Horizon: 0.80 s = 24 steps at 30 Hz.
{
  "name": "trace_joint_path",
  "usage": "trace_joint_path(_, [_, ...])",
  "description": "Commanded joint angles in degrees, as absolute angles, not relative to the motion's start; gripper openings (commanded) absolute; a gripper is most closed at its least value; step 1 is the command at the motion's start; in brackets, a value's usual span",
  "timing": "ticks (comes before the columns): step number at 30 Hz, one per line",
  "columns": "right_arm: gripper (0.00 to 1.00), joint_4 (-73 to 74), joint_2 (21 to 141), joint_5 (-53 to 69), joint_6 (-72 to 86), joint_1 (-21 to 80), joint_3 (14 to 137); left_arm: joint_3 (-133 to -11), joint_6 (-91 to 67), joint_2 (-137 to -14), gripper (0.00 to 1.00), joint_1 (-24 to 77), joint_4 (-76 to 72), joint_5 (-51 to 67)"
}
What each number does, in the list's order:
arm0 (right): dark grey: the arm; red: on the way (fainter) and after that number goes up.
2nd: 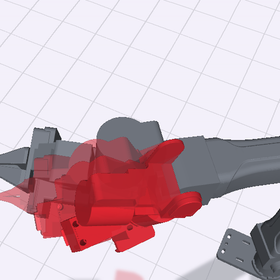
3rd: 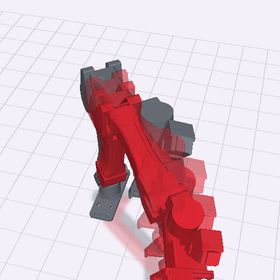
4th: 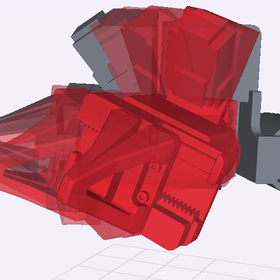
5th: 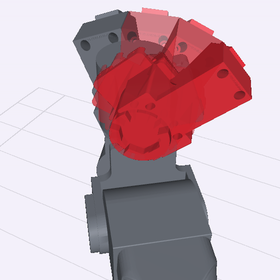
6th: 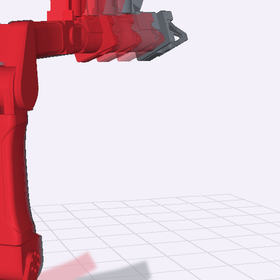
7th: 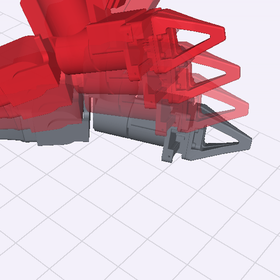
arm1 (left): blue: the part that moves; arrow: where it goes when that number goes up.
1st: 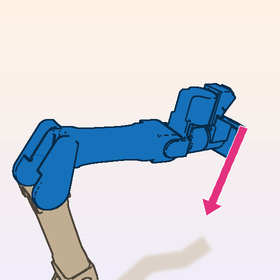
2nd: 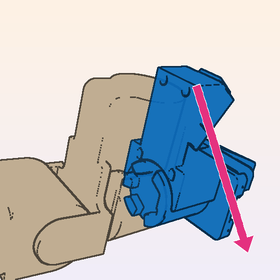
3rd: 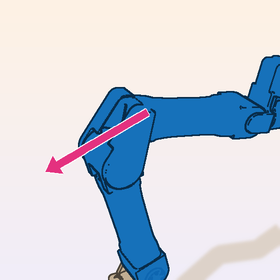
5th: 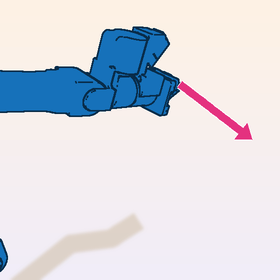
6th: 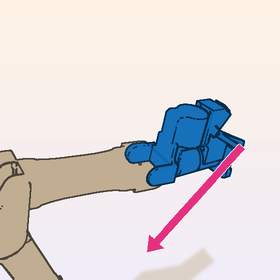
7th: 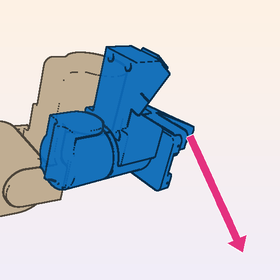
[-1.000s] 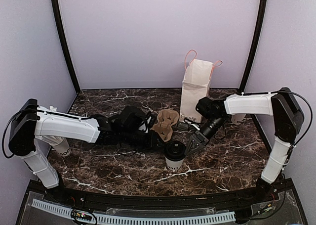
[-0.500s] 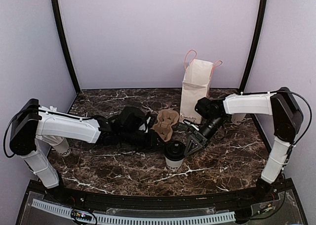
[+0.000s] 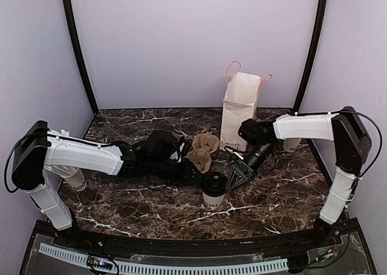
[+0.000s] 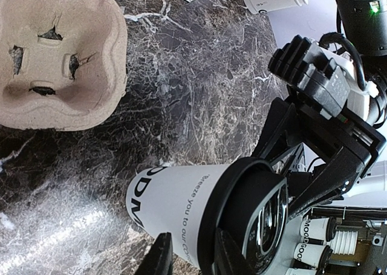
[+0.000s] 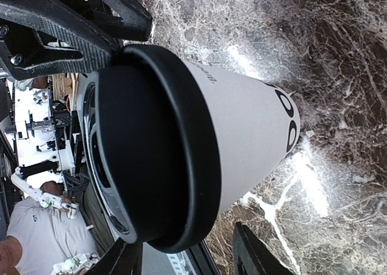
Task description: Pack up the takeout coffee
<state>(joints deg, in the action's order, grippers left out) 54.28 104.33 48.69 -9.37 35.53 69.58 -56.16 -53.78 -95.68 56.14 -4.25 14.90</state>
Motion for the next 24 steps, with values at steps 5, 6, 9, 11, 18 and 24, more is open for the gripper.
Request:
trace_joint_path(5, [0.51,45.1,109.3,20.9,-11.4,35.1,66.9,-55.5,-50.8,-99.9,0.24,56.8,10.4,11.6])
trace_joint_path(6, [0.51,45.4,108.7,23.4,-12.2,35.1,67.5,-55.7,-50.3,-99.4,0.24,56.9,10.5,11.2])
trace_joint_path(9, [0.51,46.7,105.9,30.9,-15.1,35.2,68.8,-56.8,-48.8,-97.7,0.24,57.0,11.0,8.4])
trace_joint_path(11, [0.51,46.9,104.2,33.7,-15.8,35.2,69.4,-57.3,-47.4,-95.8,0.25,57.0,9.7,7.5])
trace_joint_path(18, [0.54,52.2,100.1,43.6,-20.8,35.2,73.7,-61.6,-42.9,-91.0,0.3,57.0,8.0,4.4])
trace_joint_path(24, [0.56,54.2,96.9,43.1,-22.9,35.1,75.8,-64.1,-41.7,-89.4,0.37,57.0,8.0,3.9])
